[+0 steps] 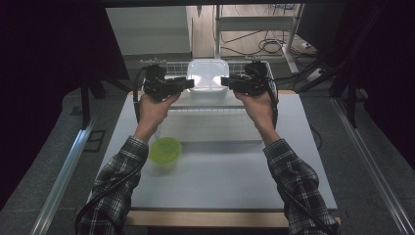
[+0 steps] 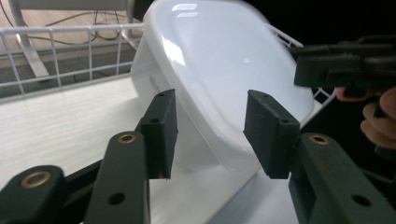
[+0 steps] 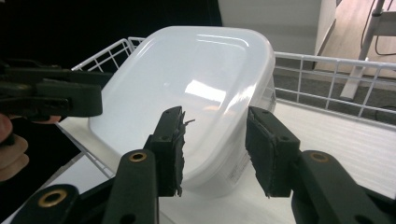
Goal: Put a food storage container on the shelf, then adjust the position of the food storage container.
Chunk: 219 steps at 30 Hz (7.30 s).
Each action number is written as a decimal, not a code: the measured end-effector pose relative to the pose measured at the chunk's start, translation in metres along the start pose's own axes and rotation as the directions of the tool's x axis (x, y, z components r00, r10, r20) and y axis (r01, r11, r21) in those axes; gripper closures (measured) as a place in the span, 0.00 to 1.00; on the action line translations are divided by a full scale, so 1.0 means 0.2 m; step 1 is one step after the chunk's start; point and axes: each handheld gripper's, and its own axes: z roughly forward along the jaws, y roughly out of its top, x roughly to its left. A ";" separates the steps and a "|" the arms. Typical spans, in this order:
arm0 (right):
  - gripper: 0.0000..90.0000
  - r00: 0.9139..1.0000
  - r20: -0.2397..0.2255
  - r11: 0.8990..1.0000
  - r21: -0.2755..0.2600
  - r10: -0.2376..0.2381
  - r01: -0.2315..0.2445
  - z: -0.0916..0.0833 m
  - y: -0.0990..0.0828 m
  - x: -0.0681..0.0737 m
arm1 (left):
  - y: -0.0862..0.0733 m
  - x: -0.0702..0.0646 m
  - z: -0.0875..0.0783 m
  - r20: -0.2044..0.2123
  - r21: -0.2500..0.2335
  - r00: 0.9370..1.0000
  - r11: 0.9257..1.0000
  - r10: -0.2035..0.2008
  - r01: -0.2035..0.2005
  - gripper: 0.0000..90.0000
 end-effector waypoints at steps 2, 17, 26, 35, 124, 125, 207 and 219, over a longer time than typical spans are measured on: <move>0.63 1.000 0.000 1.000 -0.003 0.006 -0.006 0.01 0.00 -0.01 | 0.01 0.01 0.01 -0.007 -0.003 1.000 1.000 -0.002 0.002 0.56; 0.49 1.000 0.004 0.999 -0.030 0.015 -0.015 0.00 0.02 -0.03 | 0.03 0.01 0.01 -0.026 -0.039 0.999 0.998 0.045 -0.046 0.31; 0.31 0.998 -0.046 0.999 -0.021 -0.043 0.042 -0.08 -0.06 0.01 | -0.07 -0.07 -0.06 -0.006 0.013 0.987 0.987 0.159 -0.158 0.16; 0.23 0.992 -0.077 0.995 -0.020 -0.099 0.098 -0.15 -0.15 0.07 | -0.20 -0.08 -0.16 0.017 0.018 0.977 0.977 0.213 -0.213 0.06; 0.05 0.978 -0.082 0.955 0.215 -0.191 0.204 -0.36 -1.20 0.06 | -1.02 0.05 -0.43 -0.137 0.101 0.976 0.982 0.170 -0.157 0.95; 0.05 0.978 -0.082 0.954 0.218 -0.192 0.205 -0.35 -1.21 0.06 | -1.02 0.08 -0.44 -0.160 0.100 0.975 0.985 0.154 -0.139 0.98; 0.06 0.980 -0.082 0.930 0.310 -0.180 0.196 -0.30 -1.25 0.05 | -1.10 -0.09 0.00 -0.017 0.280 0.994 0.955 0.105 -0.096 0.99; 0.06 0.980 -0.082 0.928 0.315 -0.181 0.198 -0.30 -1.26 0.05 | -1.13 -0.21 0.05 0.056 0.336 0.986 0.927 0.158 -0.167 0.98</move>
